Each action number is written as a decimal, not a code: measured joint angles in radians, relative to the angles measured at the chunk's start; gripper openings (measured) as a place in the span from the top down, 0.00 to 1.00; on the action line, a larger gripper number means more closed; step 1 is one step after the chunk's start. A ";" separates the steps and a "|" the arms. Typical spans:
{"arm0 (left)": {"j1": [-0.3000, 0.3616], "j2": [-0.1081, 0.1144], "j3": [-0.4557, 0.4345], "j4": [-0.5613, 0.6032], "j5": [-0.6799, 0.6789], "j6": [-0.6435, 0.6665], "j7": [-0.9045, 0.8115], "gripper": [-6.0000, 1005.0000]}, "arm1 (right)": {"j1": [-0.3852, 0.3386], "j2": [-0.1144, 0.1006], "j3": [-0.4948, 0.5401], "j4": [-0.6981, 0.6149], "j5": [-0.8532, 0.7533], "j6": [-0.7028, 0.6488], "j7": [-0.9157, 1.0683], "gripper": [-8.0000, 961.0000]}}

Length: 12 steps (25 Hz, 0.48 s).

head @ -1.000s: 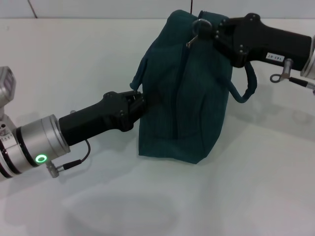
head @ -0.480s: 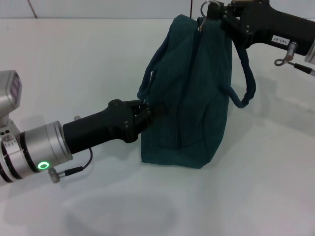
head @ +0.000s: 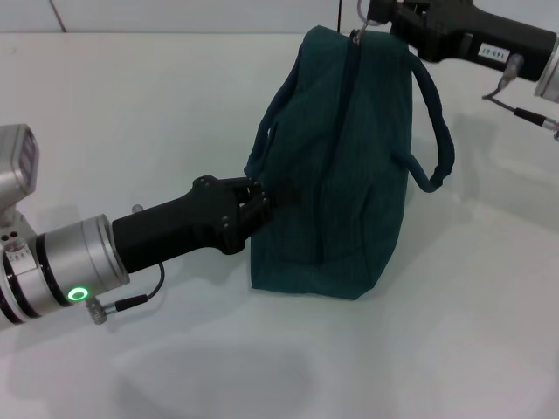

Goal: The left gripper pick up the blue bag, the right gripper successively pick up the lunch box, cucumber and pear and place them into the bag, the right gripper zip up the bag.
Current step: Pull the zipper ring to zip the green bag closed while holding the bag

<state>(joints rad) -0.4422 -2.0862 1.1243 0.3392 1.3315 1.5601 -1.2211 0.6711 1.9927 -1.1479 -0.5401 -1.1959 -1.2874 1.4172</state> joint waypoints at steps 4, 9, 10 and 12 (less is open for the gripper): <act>-0.002 -0.001 0.000 0.003 0.000 0.000 0.007 0.86 | 0.024 -0.005 0.035 0.048 0.000 0.021 0.104 0.97; -0.002 -0.001 0.002 0.004 0.000 0.011 0.020 0.86 | 0.036 -0.013 0.044 0.075 0.002 0.080 0.150 0.96; -0.002 -0.001 0.003 0.004 0.000 0.021 0.024 0.86 | 0.036 -0.014 0.044 0.076 0.002 0.096 0.153 0.96; 0.001 0.000 0.002 0.004 -0.001 0.036 0.027 0.86 | 0.033 -0.013 0.045 0.081 -0.001 0.138 0.156 0.96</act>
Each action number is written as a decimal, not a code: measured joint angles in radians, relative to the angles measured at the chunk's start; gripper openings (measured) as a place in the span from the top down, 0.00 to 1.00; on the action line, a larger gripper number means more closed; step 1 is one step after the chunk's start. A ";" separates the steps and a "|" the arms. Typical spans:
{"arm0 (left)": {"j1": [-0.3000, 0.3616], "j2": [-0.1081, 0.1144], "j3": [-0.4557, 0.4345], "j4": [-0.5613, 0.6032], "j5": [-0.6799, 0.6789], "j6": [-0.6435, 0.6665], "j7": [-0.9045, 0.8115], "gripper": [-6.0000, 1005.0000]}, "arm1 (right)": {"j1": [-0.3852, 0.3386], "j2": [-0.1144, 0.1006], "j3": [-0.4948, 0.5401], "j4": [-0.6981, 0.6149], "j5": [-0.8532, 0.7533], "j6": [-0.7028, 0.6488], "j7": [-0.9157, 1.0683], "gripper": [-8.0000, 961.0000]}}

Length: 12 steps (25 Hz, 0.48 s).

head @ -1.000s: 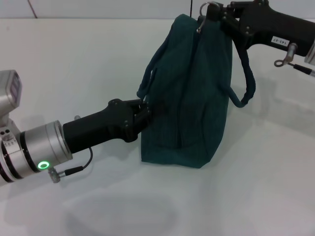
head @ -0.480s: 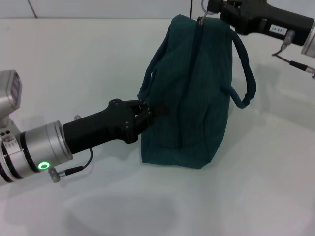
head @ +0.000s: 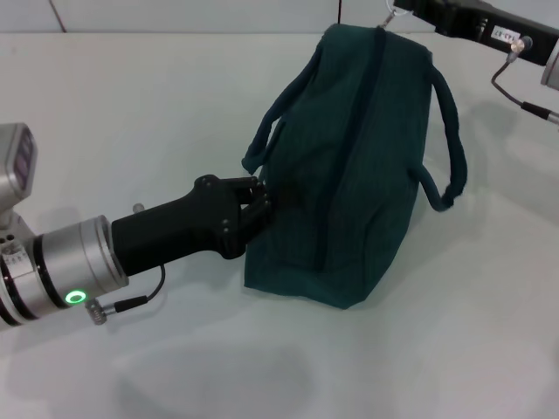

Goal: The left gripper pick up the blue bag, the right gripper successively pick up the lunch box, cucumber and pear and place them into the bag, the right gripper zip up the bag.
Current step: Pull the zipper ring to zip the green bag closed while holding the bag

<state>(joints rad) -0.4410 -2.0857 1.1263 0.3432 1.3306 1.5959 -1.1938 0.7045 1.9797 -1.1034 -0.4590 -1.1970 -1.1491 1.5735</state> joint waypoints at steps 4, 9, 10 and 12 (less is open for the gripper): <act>0.006 0.001 -0.010 -0.002 -0.007 0.009 0.000 0.85 | 0.000 0.002 0.001 0.029 -0.003 0.047 -0.005 0.96; 0.012 -0.001 -0.028 -0.005 -0.013 -0.004 0.000 0.85 | 0.002 0.008 -0.002 0.038 -0.010 0.047 -0.031 0.95; 0.012 -0.001 -0.031 -0.006 -0.016 -0.004 0.000 0.85 | 0.003 0.010 -0.004 0.036 -0.010 0.044 -0.037 0.95; 0.011 -0.002 -0.035 -0.005 -0.021 -0.004 0.001 0.84 | 0.003 0.012 -0.006 0.033 -0.010 0.039 -0.038 0.95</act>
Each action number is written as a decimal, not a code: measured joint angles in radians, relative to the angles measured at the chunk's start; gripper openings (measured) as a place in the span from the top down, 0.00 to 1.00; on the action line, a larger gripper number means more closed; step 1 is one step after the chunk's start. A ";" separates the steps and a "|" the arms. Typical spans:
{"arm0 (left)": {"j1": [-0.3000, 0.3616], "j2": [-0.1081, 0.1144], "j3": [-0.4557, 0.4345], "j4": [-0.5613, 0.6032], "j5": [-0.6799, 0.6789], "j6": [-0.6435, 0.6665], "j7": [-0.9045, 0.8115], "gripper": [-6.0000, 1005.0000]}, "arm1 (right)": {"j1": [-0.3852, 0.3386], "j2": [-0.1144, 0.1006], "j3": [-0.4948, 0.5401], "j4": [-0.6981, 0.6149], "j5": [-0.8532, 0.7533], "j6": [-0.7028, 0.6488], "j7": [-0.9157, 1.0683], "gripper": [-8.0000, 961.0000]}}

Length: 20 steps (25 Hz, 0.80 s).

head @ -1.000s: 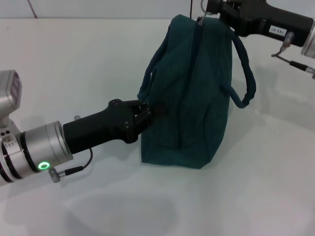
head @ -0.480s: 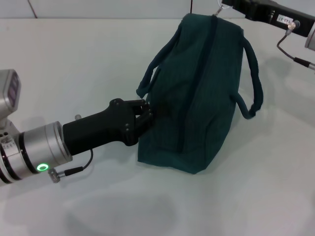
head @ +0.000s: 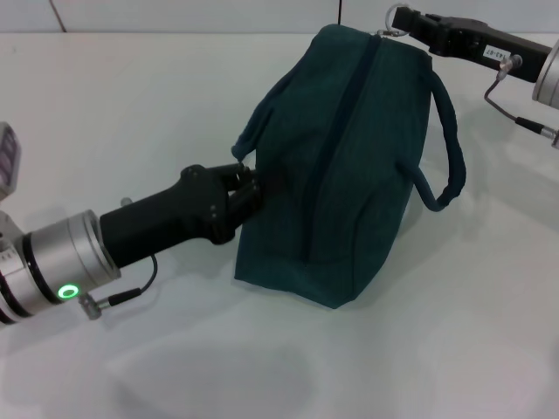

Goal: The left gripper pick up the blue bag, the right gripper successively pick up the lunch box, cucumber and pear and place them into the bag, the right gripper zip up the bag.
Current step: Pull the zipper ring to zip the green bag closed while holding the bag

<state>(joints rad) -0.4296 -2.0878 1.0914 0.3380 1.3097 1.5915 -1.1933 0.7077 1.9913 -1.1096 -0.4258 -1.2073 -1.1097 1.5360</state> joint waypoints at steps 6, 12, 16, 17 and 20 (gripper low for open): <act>0.017 0.000 -0.084 -0.022 -0.091 0.000 -0.012 0.84 | -0.009 0.000 0.001 -0.001 -0.001 -0.033 -0.012 0.95; 0.044 0.004 -0.113 -0.027 -0.260 -0.008 -0.072 0.68 | -0.023 -0.001 0.005 -0.003 0.005 -0.062 -0.022 0.94; -0.016 0.015 -0.108 0.000 -0.243 -0.072 -0.172 0.54 | -0.034 -0.001 0.005 -0.013 0.006 -0.078 -0.032 0.94; -0.038 0.018 -0.107 0.011 -0.219 -0.105 -0.208 0.50 | -0.035 0.000 0.005 -0.013 0.006 -0.081 -0.035 0.94; -0.115 0.024 -0.107 0.030 -0.139 -0.193 -0.314 0.39 | -0.037 0.005 0.005 -0.013 0.006 -0.089 -0.042 0.94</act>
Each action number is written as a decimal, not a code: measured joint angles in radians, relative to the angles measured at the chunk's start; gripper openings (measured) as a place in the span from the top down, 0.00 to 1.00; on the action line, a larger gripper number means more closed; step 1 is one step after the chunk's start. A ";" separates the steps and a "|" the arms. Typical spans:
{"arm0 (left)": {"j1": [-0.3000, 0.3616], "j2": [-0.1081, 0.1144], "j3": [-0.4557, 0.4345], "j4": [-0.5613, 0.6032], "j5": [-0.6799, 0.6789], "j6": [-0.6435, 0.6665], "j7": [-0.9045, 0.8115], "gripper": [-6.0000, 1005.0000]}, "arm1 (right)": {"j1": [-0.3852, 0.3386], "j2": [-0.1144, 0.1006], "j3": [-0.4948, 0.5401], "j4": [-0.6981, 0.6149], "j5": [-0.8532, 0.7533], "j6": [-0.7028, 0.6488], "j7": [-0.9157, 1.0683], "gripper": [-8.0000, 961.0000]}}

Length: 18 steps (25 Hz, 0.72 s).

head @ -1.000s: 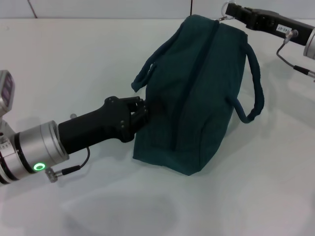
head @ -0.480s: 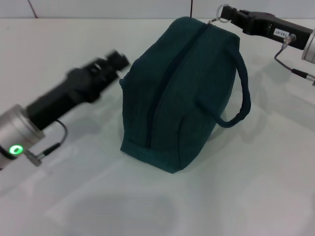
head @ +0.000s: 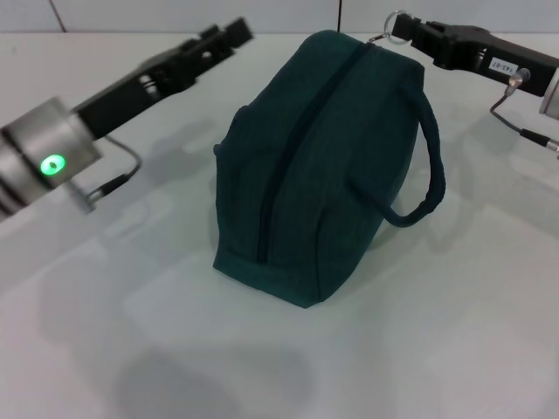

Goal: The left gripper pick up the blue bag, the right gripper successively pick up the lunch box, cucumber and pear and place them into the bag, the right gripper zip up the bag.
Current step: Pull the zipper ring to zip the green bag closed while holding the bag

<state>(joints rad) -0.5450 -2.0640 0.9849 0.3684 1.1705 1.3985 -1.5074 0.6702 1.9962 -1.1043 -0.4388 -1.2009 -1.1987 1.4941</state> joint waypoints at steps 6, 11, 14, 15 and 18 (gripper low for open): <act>-0.140 0.000 0.000 0.002 0.217 -0.105 -0.169 0.15 | -0.002 0.006 0.001 0.000 0.000 -0.008 -0.011 0.93; -0.172 -0.006 0.000 0.003 0.264 -0.130 -0.208 0.11 | -0.007 0.010 0.002 0.000 0.000 -0.019 -0.021 0.93; -0.173 -0.006 0.001 0.004 0.270 -0.136 -0.223 0.11 | -0.014 0.012 0.007 0.000 0.002 -0.026 -0.023 0.92; -0.174 -0.007 0.001 0.005 0.273 -0.139 -0.227 0.11 | -0.016 0.012 0.009 0.000 0.002 -0.029 -0.024 0.92; -0.172 -0.009 0.002 0.012 0.280 -0.159 -0.245 0.12 | -0.021 0.013 0.015 0.000 0.008 -0.039 -0.032 0.92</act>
<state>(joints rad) -0.7169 -2.0732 0.9864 0.3804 1.4502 1.2393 -1.7525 0.6492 2.0090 -1.0891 -0.4393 -1.1925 -1.2379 1.4619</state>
